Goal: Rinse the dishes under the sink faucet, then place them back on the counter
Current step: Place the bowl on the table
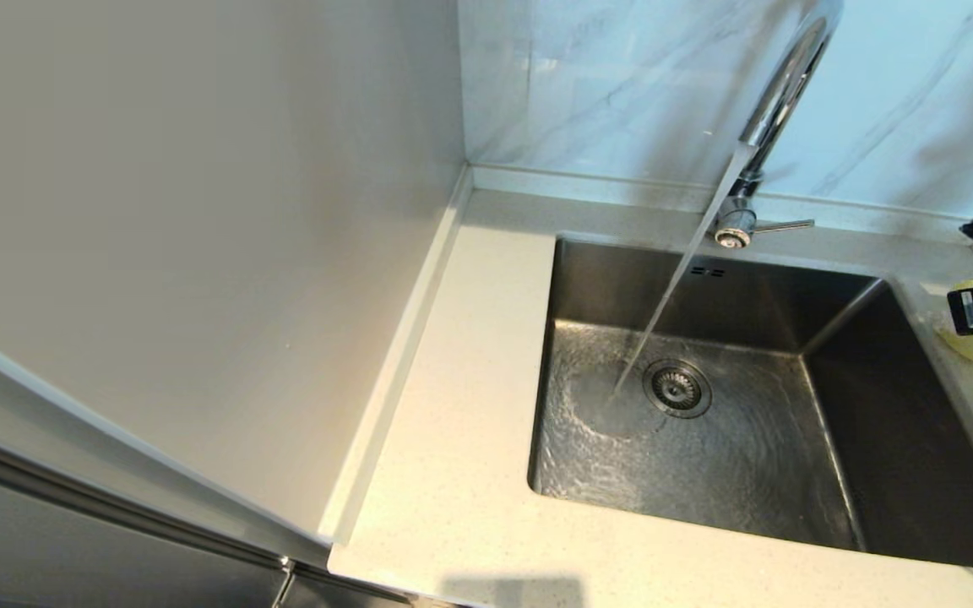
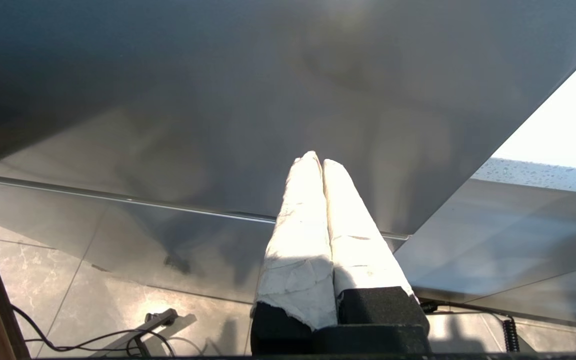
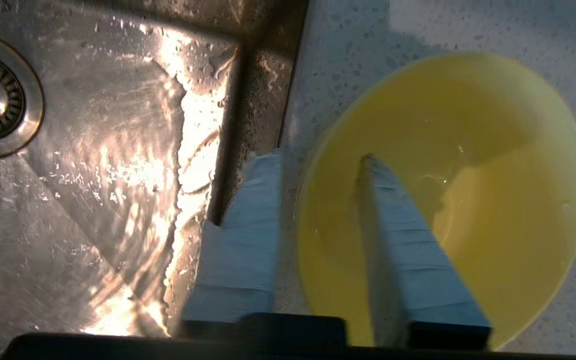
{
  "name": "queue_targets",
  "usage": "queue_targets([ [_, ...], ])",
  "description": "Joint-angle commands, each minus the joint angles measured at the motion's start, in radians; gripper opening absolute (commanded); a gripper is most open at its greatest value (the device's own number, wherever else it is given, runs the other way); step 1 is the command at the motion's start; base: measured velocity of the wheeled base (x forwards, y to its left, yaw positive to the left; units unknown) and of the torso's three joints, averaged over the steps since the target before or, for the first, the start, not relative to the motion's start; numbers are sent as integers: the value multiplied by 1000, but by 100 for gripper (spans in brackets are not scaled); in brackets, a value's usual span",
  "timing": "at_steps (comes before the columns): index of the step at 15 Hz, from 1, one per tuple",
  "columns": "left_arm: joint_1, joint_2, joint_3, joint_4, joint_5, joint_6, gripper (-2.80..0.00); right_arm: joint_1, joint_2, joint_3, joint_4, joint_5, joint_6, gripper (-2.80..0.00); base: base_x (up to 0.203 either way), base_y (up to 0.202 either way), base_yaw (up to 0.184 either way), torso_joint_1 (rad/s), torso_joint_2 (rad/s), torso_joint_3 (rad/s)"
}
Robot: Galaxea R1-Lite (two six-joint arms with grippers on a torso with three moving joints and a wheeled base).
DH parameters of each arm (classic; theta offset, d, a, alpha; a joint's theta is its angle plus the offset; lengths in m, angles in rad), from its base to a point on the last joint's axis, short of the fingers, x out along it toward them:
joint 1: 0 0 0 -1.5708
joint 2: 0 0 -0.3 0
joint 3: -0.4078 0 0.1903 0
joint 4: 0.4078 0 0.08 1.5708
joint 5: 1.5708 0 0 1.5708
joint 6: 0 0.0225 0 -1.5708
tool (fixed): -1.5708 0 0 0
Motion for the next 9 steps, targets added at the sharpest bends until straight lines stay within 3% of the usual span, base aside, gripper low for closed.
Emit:
queue_targets([
  [1, 0, 0, 0, 0, 0, 0, -280, -1, -24, -6, -6, 2, 4, 0, 0, 0, 0, 0, 0, 0],
  [7, 0, 0, 0, 0, 0, 0, -280, -28, -232, 56, 6, 5, 42, 0, 0, 0, 0, 0, 0, 0],
  [9, 0, 0, 0, 0, 0, 0, -280, -32, -375, 111, 90, 5, 41, 0, 0, 0, 0, 0, 0, 0],
])
